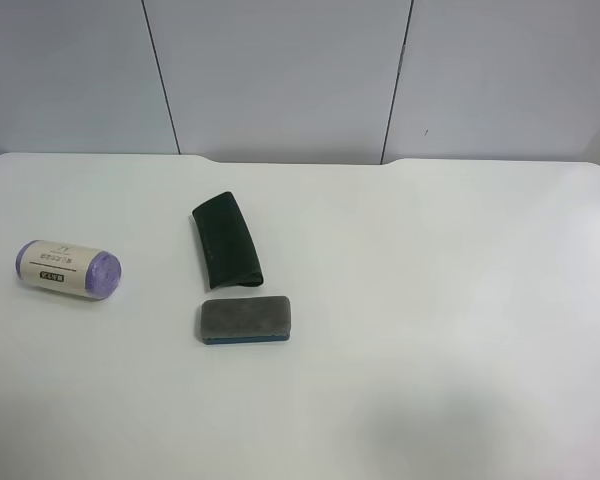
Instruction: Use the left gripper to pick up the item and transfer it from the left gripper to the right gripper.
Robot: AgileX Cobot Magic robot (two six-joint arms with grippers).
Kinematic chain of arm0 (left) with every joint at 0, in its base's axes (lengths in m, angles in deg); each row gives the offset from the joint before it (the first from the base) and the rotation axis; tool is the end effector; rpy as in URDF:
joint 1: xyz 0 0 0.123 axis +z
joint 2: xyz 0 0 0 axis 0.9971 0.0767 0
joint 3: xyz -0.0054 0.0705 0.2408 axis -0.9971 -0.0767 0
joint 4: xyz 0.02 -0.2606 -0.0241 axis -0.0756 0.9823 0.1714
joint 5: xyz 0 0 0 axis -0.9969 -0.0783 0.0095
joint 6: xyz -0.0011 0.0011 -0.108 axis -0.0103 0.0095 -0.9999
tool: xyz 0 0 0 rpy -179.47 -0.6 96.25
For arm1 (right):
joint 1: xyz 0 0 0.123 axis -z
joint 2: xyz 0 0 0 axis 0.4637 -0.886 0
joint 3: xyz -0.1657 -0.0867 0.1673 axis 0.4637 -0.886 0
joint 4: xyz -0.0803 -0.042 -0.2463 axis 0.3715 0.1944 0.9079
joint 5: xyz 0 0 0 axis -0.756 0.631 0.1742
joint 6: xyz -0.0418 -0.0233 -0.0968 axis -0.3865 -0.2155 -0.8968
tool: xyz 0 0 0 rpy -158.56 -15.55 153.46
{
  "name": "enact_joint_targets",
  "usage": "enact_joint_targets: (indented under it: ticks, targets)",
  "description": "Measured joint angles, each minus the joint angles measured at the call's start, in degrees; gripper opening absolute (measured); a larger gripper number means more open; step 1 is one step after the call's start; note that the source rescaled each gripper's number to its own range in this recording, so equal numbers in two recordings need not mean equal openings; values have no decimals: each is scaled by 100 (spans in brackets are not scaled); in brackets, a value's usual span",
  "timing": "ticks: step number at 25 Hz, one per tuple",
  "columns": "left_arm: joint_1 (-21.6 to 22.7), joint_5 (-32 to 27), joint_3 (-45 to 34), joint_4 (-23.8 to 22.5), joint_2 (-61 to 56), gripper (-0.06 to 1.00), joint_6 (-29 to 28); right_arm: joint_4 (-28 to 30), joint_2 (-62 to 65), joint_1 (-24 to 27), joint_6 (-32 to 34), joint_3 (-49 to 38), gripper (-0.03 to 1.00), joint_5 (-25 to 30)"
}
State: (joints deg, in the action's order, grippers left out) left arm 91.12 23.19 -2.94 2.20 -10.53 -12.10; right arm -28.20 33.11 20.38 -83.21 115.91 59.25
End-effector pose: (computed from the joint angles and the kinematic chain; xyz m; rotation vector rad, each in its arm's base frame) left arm 0.2025 0.0152 0.2642 -0.4597 2.5764 -0.1134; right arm 0.0516 0.0127 0.2772 -0.2611 2.0181 0.0754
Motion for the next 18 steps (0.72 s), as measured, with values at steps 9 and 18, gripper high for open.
enact_joint_targets:
  ticks: [9,18]
  targets:
    - [2,948,631,443,2305,100,-1092,0,0,0,0,0,100,0]
    - [2,1577,727,1631,3657,100,-1511,0,0,0,0,0,100,0]
